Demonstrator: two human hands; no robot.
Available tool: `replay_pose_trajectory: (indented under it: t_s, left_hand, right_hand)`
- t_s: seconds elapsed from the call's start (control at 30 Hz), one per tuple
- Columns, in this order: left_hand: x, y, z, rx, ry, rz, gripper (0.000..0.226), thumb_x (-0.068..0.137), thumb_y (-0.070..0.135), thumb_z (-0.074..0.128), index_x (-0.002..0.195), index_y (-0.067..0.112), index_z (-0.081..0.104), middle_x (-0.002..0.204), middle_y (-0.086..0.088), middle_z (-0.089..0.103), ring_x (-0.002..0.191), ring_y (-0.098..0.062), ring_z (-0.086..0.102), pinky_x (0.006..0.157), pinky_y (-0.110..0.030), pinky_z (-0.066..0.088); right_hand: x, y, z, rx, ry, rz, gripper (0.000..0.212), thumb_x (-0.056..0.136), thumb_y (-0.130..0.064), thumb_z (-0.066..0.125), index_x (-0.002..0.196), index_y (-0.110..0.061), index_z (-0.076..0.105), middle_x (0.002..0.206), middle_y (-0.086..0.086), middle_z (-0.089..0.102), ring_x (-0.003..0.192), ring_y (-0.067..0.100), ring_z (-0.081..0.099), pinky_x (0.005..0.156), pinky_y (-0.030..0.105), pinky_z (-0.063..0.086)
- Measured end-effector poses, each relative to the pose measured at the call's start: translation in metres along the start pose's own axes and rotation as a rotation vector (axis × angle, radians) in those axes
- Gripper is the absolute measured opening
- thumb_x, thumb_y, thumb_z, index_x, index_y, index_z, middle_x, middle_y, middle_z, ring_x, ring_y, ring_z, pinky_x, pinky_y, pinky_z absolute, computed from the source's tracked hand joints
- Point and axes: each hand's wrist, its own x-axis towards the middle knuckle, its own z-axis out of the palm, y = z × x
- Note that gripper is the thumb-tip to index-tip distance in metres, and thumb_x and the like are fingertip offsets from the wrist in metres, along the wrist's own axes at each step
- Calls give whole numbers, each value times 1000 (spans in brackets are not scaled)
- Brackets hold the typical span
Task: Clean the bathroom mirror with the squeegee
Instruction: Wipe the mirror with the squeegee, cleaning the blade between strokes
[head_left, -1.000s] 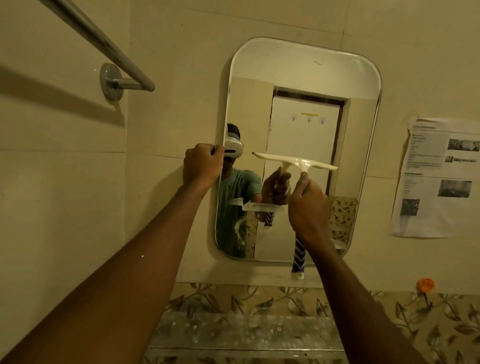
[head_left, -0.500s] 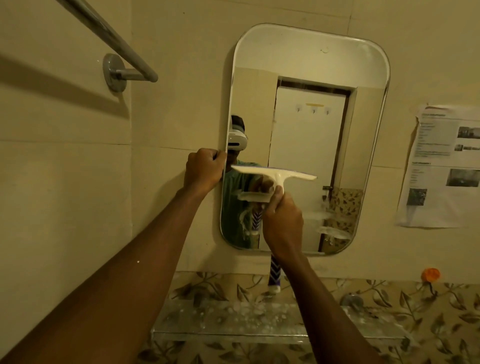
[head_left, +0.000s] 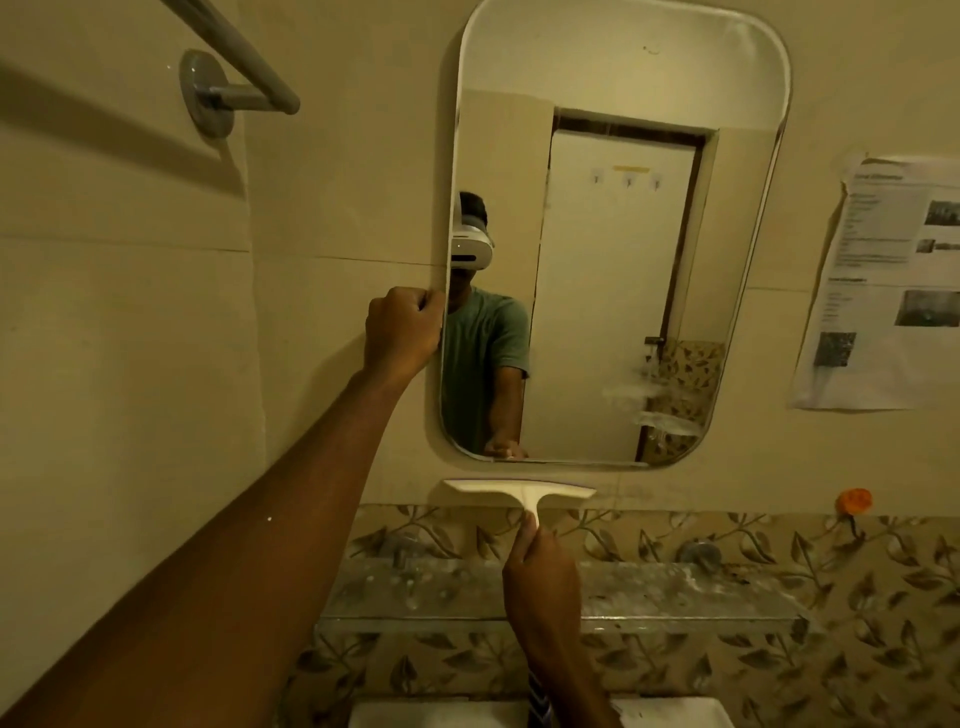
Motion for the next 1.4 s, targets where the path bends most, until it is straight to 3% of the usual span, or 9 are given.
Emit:
replay_pose_trajectory:
  t_s: [0.17, 0.33, 0.47, 0.53, 0.63, 0.9, 1.1, 1.27, 1.4]
  left_hand:
    - [-15, -17, 7, -13, 44, -12, 44, 95, 37, 49, 72, 4, 67, 66, -17, 67, 61, -29, 67, 64, -50, 59]
    - [-25, -15, 9, 2, 95, 9, 46, 96, 32, 47, 63, 2, 60, 60, -18, 61, 57, -31, 64, 59, -50, 57]
    - [-27, -13, 14, 45, 140, 29, 44, 98, 28, 46, 61, 6, 57, 53, -8, 55, 51, -23, 57, 56, -37, 52]
    - [-28, -11, 17, 55, 163, 26, 41, 98, 26, 46, 61, 10, 55, 51, 0, 50, 48, -14, 52, 52, -27, 45]
    - [-29, -9, 20, 75, 198, 11, 37, 98, 24, 46, 65, 11, 56, 52, 7, 47, 48, -2, 46, 46, -14, 33]
    - [-32, -6, 25, 109, 261, -7, 33, 98, 23, 48, 72, 8, 61, 57, 1, 50, 50, 0, 44, 41, -4, 32]
    - [-35, -2, 27, 150, 289, -45, 37, 98, 25, 47, 80, -2, 66, 70, -8, 57, 60, -10, 48, 47, -8, 26]
    - [-36, 1, 30, 149, 314, -52, 37, 98, 26, 48, 85, -3, 67, 76, -10, 61, 70, -14, 53, 58, -20, 35]
    - [-35, 1, 32, 142, 335, -56, 37, 98, 27, 48, 88, -3, 68, 82, -16, 66, 72, -15, 54, 66, -23, 39]
  right_hand:
    - [10, 3, -35, 72, 83, -43, 40, 102, -36, 28, 80, -20, 57, 58, -4, 56, 47, 6, 52, 41, 19, 41]
    - [76, -16, -92, 97, 225, -133, 40, 104, -33, 29, 78, -17, 54, 58, 1, 53, 46, 11, 48, 40, 21, 32]
    - [115, -16, -112, 45, 258, -213, 42, 105, -33, 28, 83, -13, 58, 62, 0, 55, 52, 10, 53, 43, 24, 36]
    - [117, -8, -111, 36, 236, -224, 43, 105, -34, 29, 84, -11, 59, 62, -1, 55, 51, 10, 54, 42, 23, 39]
    - [100, 14, -103, 43, 172, -155, 39, 105, -30, 31, 72, -20, 50, 54, -4, 49, 44, 7, 46, 35, 14, 31]
    - [58, 77, -92, -8, 1, -8, 46, 104, -35, 28, 66, -22, 51, 53, -2, 51, 47, 9, 50, 47, 23, 33]
    - [86, 52, -132, 34, 145, -107, 43, 104, -32, 31, 65, -21, 46, 52, 0, 50, 42, 11, 45, 39, 22, 31]
    - [140, 27, -156, 73, 221, -181, 43, 104, -39, 27, 87, -14, 58, 63, 1, 59, 52, 10, 56, 44, 24, 38]
    - [132, 45, -150, 35, 189, -158, 39, 105, -34, 28, 82, -15, 54, 56, -3, 51, 45, 8, 47, 38, 14, 28]
